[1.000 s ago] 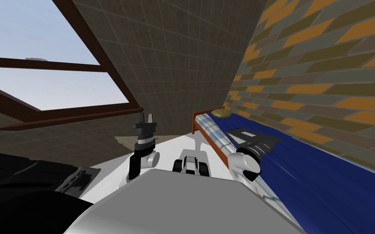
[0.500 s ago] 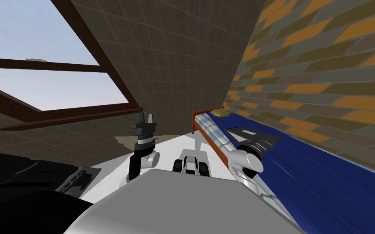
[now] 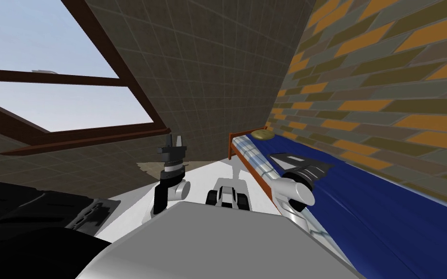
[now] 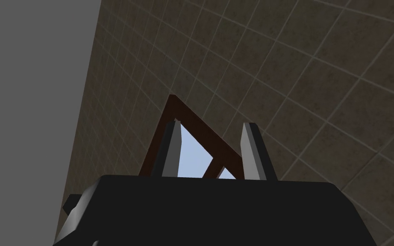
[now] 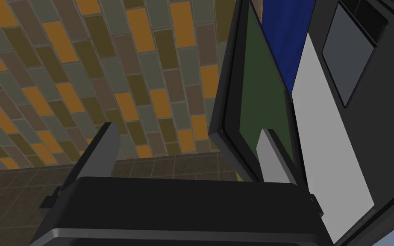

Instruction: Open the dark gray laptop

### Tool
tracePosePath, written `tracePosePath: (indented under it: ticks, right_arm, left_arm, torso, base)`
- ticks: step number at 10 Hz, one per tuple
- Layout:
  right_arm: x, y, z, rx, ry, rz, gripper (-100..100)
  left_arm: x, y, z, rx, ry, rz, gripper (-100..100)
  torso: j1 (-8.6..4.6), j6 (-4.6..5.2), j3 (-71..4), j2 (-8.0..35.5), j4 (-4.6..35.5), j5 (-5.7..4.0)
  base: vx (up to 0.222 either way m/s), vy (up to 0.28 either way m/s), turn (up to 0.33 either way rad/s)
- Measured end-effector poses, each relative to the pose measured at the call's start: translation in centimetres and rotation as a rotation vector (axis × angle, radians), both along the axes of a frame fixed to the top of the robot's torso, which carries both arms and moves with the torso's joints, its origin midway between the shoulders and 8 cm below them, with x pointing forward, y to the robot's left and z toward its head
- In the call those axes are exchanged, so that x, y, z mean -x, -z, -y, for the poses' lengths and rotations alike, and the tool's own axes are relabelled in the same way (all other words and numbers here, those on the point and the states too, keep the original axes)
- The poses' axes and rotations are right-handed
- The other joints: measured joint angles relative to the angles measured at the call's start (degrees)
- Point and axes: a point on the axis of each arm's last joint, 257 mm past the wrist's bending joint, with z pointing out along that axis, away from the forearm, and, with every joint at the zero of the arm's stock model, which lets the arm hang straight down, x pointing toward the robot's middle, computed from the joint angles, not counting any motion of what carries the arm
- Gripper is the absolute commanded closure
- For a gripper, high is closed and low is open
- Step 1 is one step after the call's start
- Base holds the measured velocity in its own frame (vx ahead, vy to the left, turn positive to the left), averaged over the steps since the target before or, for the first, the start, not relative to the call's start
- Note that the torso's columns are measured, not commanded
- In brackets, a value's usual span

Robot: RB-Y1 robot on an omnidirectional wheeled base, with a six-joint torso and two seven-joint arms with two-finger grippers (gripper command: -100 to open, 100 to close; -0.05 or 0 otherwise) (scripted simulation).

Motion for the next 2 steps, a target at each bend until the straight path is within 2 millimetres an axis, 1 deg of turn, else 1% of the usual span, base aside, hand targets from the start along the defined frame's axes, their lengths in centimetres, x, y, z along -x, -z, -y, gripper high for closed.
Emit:
tracePosePath:
  ticks: [2]
  right_arm:
    - [0.02, 0.08, 0.01, -0.001, 0.000, -0.002, 0]
  left_arm:
    - [0.00, 0.00, 0.00, 0.000, 0.000, 0.000, 0]
  torso:
    - [-0.02, 0.00, 0.01, 0.01, -0.01, -0.03]
  base:
    - [0.000, 0.000, 0.000]
